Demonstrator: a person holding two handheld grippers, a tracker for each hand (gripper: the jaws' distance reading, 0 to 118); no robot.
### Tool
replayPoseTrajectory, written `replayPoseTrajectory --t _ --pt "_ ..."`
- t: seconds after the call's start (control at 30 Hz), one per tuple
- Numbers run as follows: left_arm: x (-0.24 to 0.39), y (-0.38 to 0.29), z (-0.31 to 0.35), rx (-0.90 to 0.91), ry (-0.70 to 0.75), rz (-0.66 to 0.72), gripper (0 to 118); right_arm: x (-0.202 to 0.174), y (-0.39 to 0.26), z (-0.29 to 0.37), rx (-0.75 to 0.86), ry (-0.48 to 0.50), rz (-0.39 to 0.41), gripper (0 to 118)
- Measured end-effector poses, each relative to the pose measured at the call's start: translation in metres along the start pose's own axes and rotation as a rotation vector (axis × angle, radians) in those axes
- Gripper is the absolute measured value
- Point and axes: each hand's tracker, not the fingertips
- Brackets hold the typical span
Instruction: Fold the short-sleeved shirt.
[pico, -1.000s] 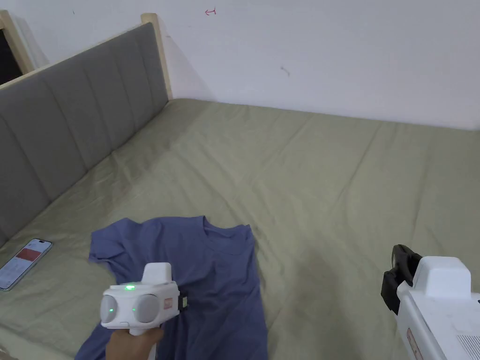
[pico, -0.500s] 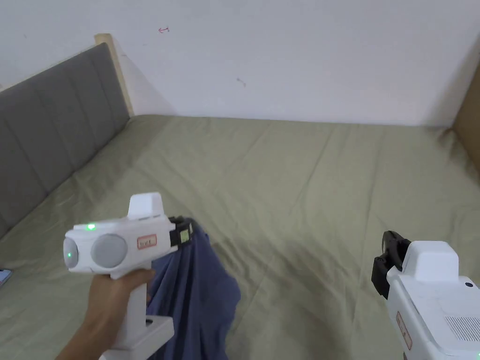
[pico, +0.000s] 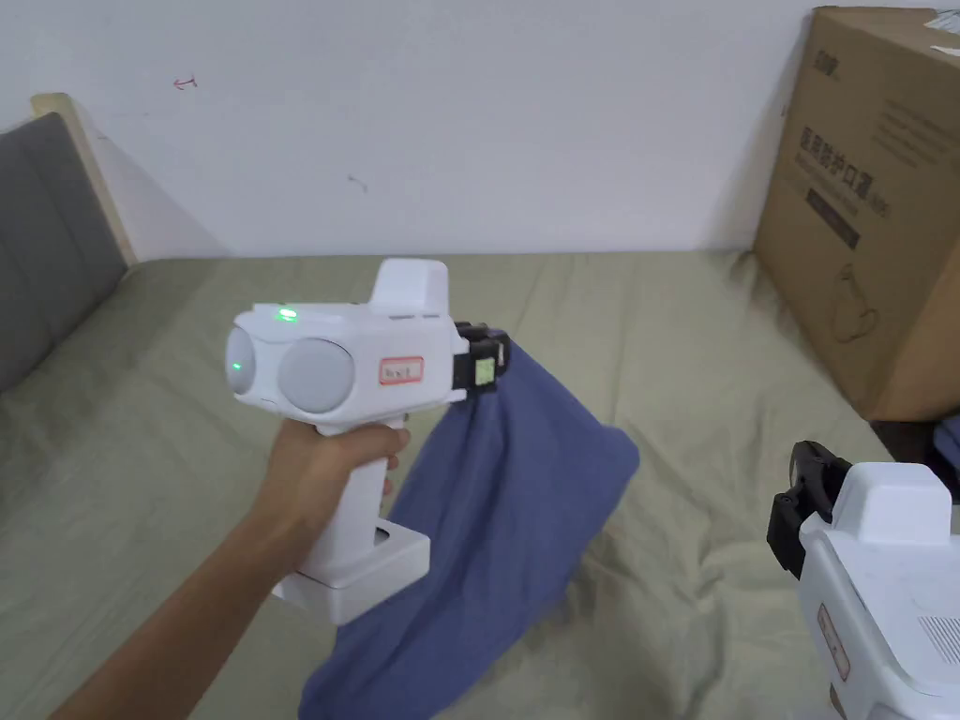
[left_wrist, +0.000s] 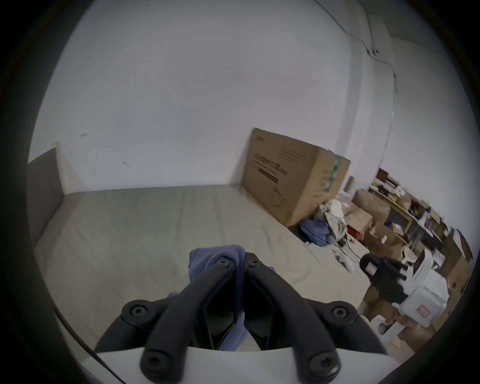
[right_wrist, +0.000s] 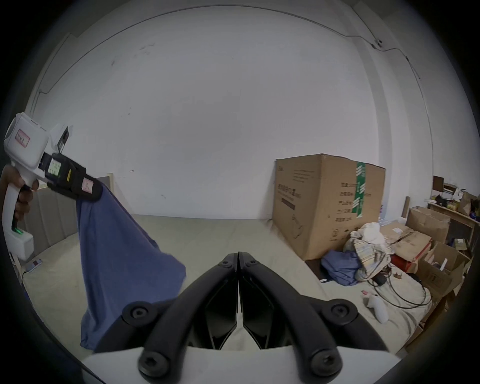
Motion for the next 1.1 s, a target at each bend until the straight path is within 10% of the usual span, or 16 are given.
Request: replayPoseTrajectory --t 0.6,0.7,0.83,1.1 --pt "0.015 -0.229 -0.150 -0.592 0.116 -0.013 3 0.021 -0.031 0.004 -0.092 -0.042 -0.002 0" --pt "0.014 -0.225 -0.142 -0.534 0.122 0.026 26 0.018 -0.032 0.005 -0.097 -0.036 0.002 0" --pt "0.015 -0.199 -0.120 -0.474 0.163 0.061 110 0.015 -0.027 0.006 -0.090 -0.031 0.001 0" --pt "0.001 -0.121 -0.020 -0.037 0.262 0.074 112 0.006 -0.002 0.012 -0.027 -0.012 -0.012 0"
